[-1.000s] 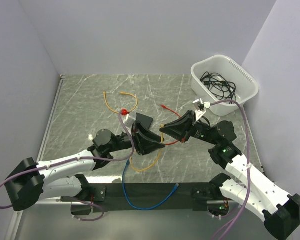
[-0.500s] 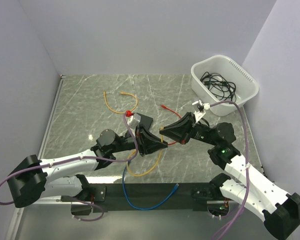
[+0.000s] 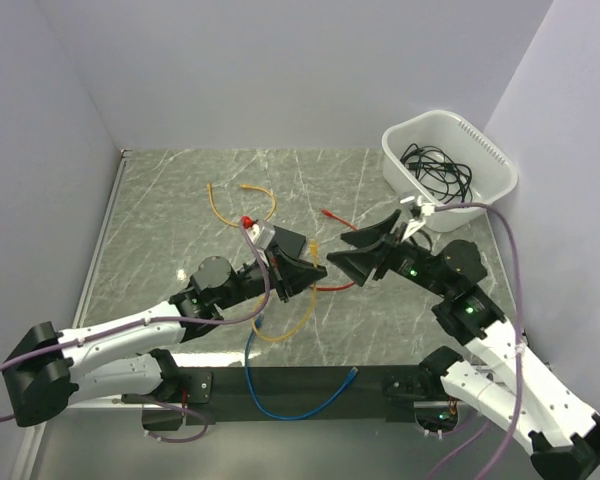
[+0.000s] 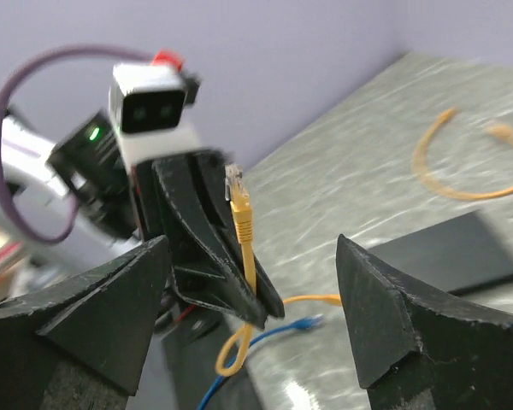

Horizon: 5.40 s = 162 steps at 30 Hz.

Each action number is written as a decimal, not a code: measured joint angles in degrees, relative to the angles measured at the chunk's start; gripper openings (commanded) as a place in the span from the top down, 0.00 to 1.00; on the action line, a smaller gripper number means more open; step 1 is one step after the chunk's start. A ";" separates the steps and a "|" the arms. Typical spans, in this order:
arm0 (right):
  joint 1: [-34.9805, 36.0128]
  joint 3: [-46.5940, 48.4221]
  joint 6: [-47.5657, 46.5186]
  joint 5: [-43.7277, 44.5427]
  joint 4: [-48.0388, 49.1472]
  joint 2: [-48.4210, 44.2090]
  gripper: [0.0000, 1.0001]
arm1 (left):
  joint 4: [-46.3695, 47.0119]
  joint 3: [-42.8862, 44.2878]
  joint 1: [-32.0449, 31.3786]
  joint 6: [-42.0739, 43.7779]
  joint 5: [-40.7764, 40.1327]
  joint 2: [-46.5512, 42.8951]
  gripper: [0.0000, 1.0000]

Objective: Insert the plug into the switch port

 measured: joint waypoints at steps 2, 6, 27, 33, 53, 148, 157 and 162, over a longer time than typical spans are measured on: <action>0.00 2.60 -2.03 4.00 -4.24 -1.62 0.17 | -3.56 0.98 -0.57 1.05 -4.35 -1.27 0.99; 0.00 7.72 -4.85 11.63 -12.85 -3.34 0.35 | -10.75 5.11 -4.02 3.58 -14.64 -0.96 0.99; 14.69 13.44 -6.56 31.17 -25.99 7.39 0.52 | -23.67 14.58 -11.89 5.22 -38.36 8.07 0.99; 17.27 14.67 -6.56 35.71 -25.94 9.64 0.51 | -24.02 14.88 -12.20 5.22 -39.50 8.76 0.99; 19.89 15.10 -6.12 42.45 -24.28 14.03 0.69 | -24.04 14.88 -12.63 5.16 -40.11 8.79 1.00; 21.86 20.79 -19.61 24.44 -29.88 58.93 1.00 | -24.00 1.20 21.59 1.66 -22.95 5.68 0.41; 24.17 17.70 -19.19 25.20 -26.29 45.00 1.00 | -23.12 1.20 22.05 1.20 -22.97 6.01 0.40; 22.95 17.75 -18.16 29.94 -27.82 48.81 1.00 | -22.58 1.20 23.76 0.90 -22.27 9.25 0.41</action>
